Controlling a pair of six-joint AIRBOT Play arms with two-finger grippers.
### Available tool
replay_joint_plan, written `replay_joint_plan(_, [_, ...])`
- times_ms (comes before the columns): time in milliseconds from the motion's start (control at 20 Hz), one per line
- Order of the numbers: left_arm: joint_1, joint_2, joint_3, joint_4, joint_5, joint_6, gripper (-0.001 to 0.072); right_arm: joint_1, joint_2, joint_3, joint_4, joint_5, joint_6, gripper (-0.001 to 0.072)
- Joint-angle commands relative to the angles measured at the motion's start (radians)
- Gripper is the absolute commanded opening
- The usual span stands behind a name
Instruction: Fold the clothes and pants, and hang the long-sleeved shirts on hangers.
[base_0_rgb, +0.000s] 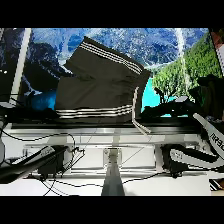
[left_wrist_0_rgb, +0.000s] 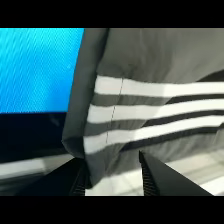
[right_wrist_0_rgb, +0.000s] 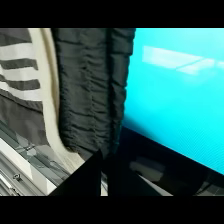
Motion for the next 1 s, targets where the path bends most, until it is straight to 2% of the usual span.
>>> replay_joint_plan(0, [-0.007, -0.001, -0.005, -0.009, 0.067, -0.026, 0.0307, 0.000, -0.001, 0.001, -0.002, -0.002, -0.006, 0.0023])
replay_joint_plan(50, [-0.007, 0.000, -0.005, -0.027, 0.053, -0.025, 0.0117, 0.000, 0.000, 0.001, 0.000, -0.001, -0.006, 0.0022])
replay_joint_plan(100, [-0.007, 0.000, -0.004, -0.058, 0.036, -0.014, 0.0009, 0.000, 0.002, 0.006, -0.001, 0.001, -0.006, 0.0022])
replay_joint_plan(250, [-0.007, 0.008, 0.020, -0.280, -0.014, 0.119, 0.0005, 0.000, 0.048, 0.084, -0.001, 0.035, -0.006, 0.0021])
replay_joint_plan(550, [-0.007, 0.165, 0.293, -0.831, -0.013, 0.265, 0.0004, 0.000, 0.294, 0.434, 0.060, 0.105, -0.005, 0.0021])
replay_joint_plan(800, [-0.001, 0.403, 0.542, -1.091, 0.060, 0.362, 0.0005, 0.000, 0.501, 0.683, 0.279, 0.102, -0.005, 0.0022])
replay_joint_plan(950, [0.006, 0.587, 0.595, -1.149, 0.224, 0.456, 0.0005, 0.000, 0.615, 0.768, 0.349, 0.105, -0.004, 0.0022])
